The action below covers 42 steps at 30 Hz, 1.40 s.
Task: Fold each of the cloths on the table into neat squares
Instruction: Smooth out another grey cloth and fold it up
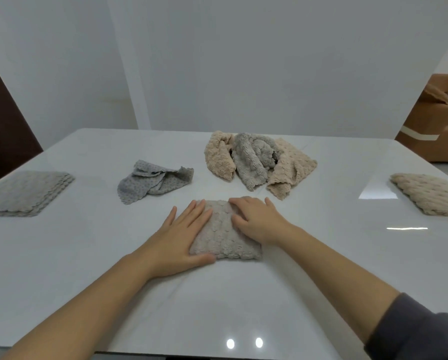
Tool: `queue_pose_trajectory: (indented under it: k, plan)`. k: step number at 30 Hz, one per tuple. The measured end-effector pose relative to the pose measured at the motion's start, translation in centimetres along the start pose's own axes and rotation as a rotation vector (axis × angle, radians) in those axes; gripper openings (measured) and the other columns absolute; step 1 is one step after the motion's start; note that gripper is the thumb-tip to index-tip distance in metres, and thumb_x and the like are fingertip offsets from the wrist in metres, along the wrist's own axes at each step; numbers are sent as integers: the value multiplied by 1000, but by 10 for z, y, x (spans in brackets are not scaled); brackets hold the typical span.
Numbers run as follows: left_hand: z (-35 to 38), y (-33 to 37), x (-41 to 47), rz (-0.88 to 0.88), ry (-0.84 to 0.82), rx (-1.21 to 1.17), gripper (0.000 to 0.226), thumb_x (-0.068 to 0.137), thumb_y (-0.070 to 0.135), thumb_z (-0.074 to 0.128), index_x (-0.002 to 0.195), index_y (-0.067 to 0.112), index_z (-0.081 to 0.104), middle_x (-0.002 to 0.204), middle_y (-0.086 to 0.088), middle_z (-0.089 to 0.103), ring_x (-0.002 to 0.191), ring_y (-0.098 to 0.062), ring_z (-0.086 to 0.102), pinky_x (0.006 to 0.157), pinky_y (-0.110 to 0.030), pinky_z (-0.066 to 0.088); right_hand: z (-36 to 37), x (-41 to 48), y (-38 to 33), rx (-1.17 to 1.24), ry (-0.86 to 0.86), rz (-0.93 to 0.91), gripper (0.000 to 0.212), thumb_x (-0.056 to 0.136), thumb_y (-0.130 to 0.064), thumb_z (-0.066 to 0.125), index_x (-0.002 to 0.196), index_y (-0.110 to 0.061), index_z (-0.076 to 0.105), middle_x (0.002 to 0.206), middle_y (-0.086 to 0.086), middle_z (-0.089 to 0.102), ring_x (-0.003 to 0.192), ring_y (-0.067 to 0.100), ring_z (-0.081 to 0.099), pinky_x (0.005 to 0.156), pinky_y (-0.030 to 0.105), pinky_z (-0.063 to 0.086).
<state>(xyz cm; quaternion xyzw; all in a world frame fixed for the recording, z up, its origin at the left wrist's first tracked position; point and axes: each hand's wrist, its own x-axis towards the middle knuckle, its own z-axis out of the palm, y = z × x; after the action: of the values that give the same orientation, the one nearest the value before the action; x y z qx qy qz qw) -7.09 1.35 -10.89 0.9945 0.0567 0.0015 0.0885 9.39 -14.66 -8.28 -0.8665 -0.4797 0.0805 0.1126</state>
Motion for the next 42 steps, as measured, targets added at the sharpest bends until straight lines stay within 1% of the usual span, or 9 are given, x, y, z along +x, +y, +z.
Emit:
queue_pose_trajectory:
  k: [4,9,12,16,22,26,32,38,42]
  plan:
    - [-12,-22,-10,-244,299,142,87,82,72,42,150,20,27,159,-3,25,143,-22,28,113,-42,31,-20,20,4,-88,4,154,41,97,-47,36,109,-17,61,107,6,64,96,26,59,81,37,47]
    - [-32,-8,-5,-786,194,-468,26,92,31,52,85,8,62,84,-8,72,69,-26,68,65,-35,56,-23,21,4,-74,-32,265,47,94,-56,42,70,-17,50,66,2,54,59,20,50,54,29,38]
    - [-45,6,12,-866,11,-981,26,93,23,56,90,-2,60,74,-13,70,52,-25,65,53,-30,56,-19,14,-5,28,-48,256,46,92,-54,50,102,-10,63,93,8,67,82,25,62,69,34,48]
    - [-48,10,26,-864,-79,-979,30,90,35,64,84,8,52,62,-4,46,44,-15,40,41,-20,33,-16,9,-5,73,-28,301,47,89,-57,53,107,-14,58,97,3,63,90,23,59,76,35,48]
    - [-55,11,30,-558,114,-1338,27,92,11,59,119,13,57,108,-6,69,89,-19,68,70,-32,55,-18,9,-6,250,6,320,74,85,-64,56,129,-4,52,119,10,64,106,27,61,92,41,50]
    - [-71,-7,32,-521,358,-1533,26,93,4,56,119,6,55,112,-13,67,97,-24,67,77,-36,58,-24,27,-21,809,-75,285,54,89,-56,58,116,-8,63,90,0,67,71,12,62,67,28,53]
    - [-104,-69,59,-574,541,-1474,6,95,15,57,101,14,58,94,-7,69,77,-17,69,57,-27,56,-33,98,-45,1484,-114,364,47,90,-24,69,131,-9,52,98,4,65,65,13,65,53,23,52]
    - [-126,-169,129,-719,517,-1136,15,98,28,53,112,22,52,99,-1,63,80,-16,61,73,-32,52,-38,215,-69,1403,125,351,46,89,-12,69,127,-24,46,98,5,66,70,16,58,56,27,48]
    - [-124,-231,181,-787,480,-980,12,93,15,42,96,11,53,84,-15,55,56,-21,42,50,-24,30,-17,299,-77,1263,235,305,29,90,-8,61,115,-22,59,81,5,61,65,19,52,61,32,48]
